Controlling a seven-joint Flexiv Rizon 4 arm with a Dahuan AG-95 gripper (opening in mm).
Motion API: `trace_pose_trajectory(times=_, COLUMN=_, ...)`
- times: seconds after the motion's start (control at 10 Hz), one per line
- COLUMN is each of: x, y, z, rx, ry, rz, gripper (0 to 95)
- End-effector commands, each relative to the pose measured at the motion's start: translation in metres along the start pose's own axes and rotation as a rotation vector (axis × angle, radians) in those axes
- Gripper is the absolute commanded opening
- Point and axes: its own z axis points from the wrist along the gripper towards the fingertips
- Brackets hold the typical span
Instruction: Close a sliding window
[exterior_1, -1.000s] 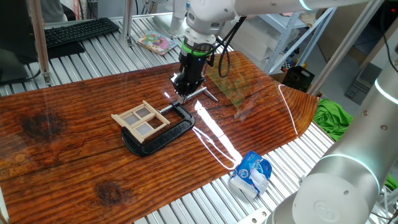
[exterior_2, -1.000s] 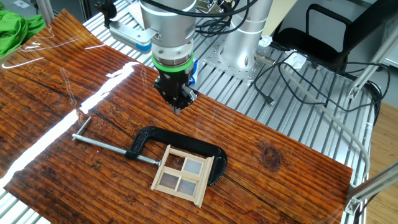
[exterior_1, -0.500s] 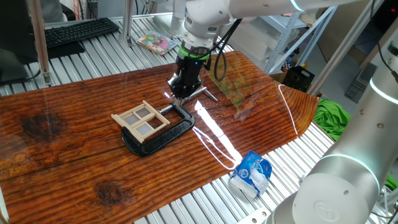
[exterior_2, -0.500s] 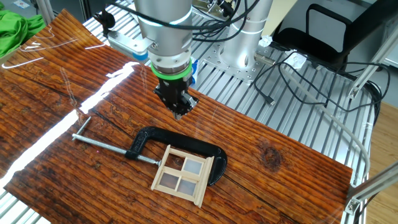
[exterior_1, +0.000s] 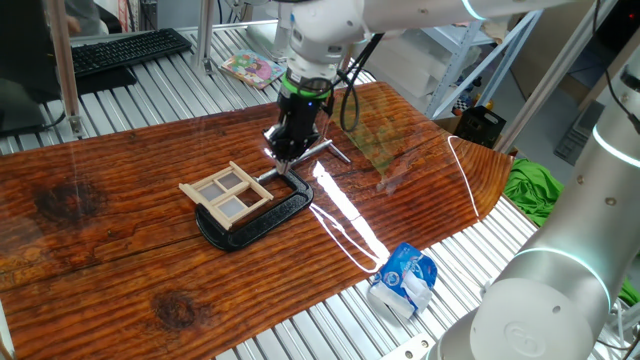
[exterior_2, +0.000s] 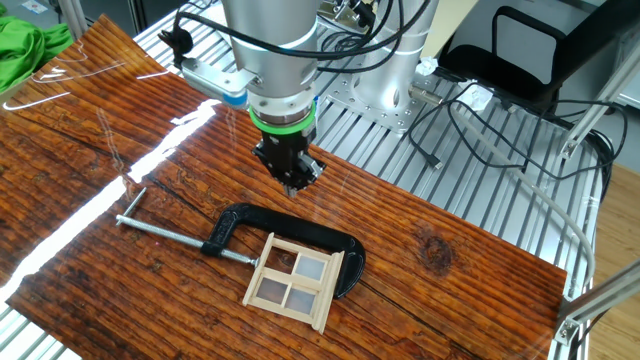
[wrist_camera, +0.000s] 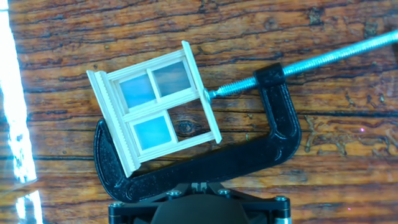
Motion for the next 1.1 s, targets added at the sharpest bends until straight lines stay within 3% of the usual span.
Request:
trace_pose_trajectory(times=0.1, x=-0.001, y=0.004, z=0.003, rx=-0.006, ry=-0.014, rz=-0.03, gripper=0.0)
trace_pose_trajectory(times=0.5, x=-0.008, y=0.017, z=0.023, rx=0.002, ry=0.021, rz=-0.065, gripper=0.0)
trace_pose_trajectory(times=0.8, x=-0.018, y=0.031, z=0.038, rx=-0.004, ry=0.018, rz=-0.114, gripper=0.0)
trace_pose_trajectory(times=1.1, x=-0.025, y=0.042, z=0.044, rx=0.002, ry=0.018, rz=-0.143, gripper=0.0)
